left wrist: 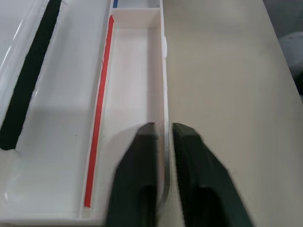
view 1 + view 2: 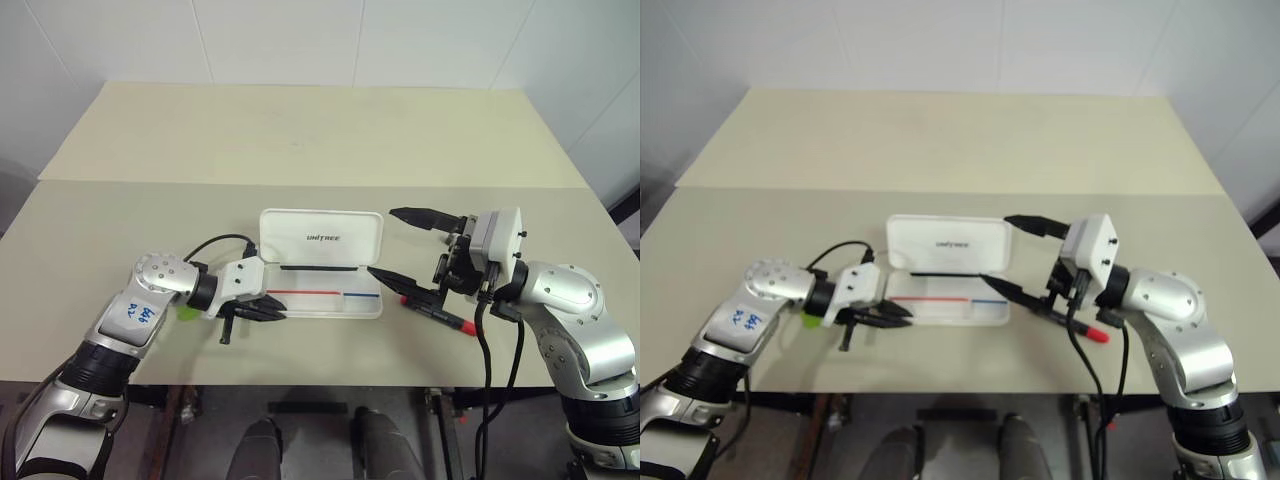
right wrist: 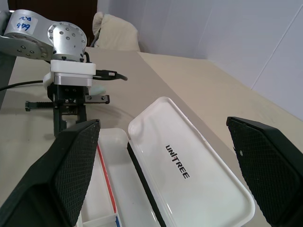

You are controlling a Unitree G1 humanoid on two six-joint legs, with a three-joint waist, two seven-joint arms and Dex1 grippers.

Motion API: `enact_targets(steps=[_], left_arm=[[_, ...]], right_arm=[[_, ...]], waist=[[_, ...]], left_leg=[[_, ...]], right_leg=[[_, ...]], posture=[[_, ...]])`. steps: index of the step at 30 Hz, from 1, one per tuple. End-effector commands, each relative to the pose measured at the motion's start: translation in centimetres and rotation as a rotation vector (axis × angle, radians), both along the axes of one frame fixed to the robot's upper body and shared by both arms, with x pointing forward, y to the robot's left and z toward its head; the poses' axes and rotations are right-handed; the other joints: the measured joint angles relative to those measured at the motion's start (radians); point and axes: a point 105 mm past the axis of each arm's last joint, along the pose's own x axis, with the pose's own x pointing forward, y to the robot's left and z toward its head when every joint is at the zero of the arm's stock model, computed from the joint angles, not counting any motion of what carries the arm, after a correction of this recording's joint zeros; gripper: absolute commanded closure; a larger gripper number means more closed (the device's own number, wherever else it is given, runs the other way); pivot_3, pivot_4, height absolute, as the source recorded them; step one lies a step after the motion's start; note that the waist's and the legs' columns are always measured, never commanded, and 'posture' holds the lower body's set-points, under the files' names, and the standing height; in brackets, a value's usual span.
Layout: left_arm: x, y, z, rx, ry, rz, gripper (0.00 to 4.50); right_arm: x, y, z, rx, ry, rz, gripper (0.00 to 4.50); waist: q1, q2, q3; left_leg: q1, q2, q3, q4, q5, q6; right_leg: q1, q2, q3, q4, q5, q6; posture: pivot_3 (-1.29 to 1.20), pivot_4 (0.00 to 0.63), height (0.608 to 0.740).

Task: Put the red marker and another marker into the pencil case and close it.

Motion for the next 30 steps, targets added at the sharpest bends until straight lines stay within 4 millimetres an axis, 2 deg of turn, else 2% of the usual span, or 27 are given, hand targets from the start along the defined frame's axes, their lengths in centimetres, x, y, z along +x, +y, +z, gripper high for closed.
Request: enact_targets(steps=[1,5,13,16,20,22,26,30], left_arm=[[0.1,-0.3,0.5,-0.022,-0.018,-0.005,2.48],[-0.2,-0.4,1.9,-0.071,-0.061,-0.036,1.09],[-1.2,1.5,5.4,-0.198,-0.091,0.009,1.09],[-2.0,2.8,6.2,-0.24,-0.085,0.033,1.09],[-3.8,3.3,6.4,-0.284,-0.037,-0.009,1.09],[-3.9,3.5,6.6,-0.3,-0.035,0.002,1.09],[-4.0,3.7,6.9,-0.321,-0.038,0.004,0.01],[-4.1,3.5,7.3,-0.339,-0.039,-0.009,0.01]], right_arm=[[-0.6,-0.2,1.1,0.008,-0.044,0.002,0.0],[-0.6,-0.1,0.9,0.014,-0.034,0.006,0.0],[-0.2,-0.4,0.1,0.028,0.003,0.002,0.0],[0.1,-1.4,-0.4,0.027,0.033,-0.028,0.0],[0.1,-3.1,-0.7,0.005,0.054,-0.076,0.0],[0.1,-3.9,-0.8,-0.003,0.064,-0.101,0.0],[0.2,-5.7,-1.2,-0.022,0.085,-0.161,0.0],[0.0,-7.2,-2.0,-0.035,0.126,-0.21,0.0]], waist=[[0.0,0.0,0.0],[-0.001,0.0,0.0],[-0.003,0.0,0.0],[-0.005,0.0,0.0],[-0.003,0.0,0.0],[0.0,0.0,0.0],[0.0,0.0,0.0],[-0.001,0.0,0.0]], left_leg=[[0.0,0.0,0.0,0.0,0.0,0.0],[0.0,0.0,0.0,0.0,0.0,0.0],[0.0,0.0,0.0,-0.001,0.0,0.0],[0.0,0.0,0.0,-0.001,0.0,0.0],[0.0,0.0,0.0,-0.001,0.0,0.0],[0.0,0.0,0.0,-0.001,0.0,0.0],[0.0,0.0,0.0,0.0,0.0,0.0],[0.0,0.0,0.0,0.0,0.0,0.0]], right_leg=[[0.0,0.0,0.0,0.0,0.0,0.0],[0.0,0.0,0.0,0.0,0.0,0.001],[0.0,0.0,0.0,0.0,0.0,0.0],[0.0,0.0,0.0,0.0,0.0,0.0],[0.0,0.0,0.0,0.0,0.0,0.0],[0.0,0.0,0.0,0.0,-0.001,-0.001],[0.0,0.0,0.0,-0.001,-0.001,-0.003],[0.0,0.0,0.0,-0.001,-0.002,-0.003]], posture=[[0.0,0.15,0.74],[0.0,0.15,0.74],[0.0,0.15,0.74],[0.0,0.15,0.74],[0.0,0.15,0.74],[0.0,0.15,0.74],[0.0,0.15,0.74],[0.0,0.15,0.74]])
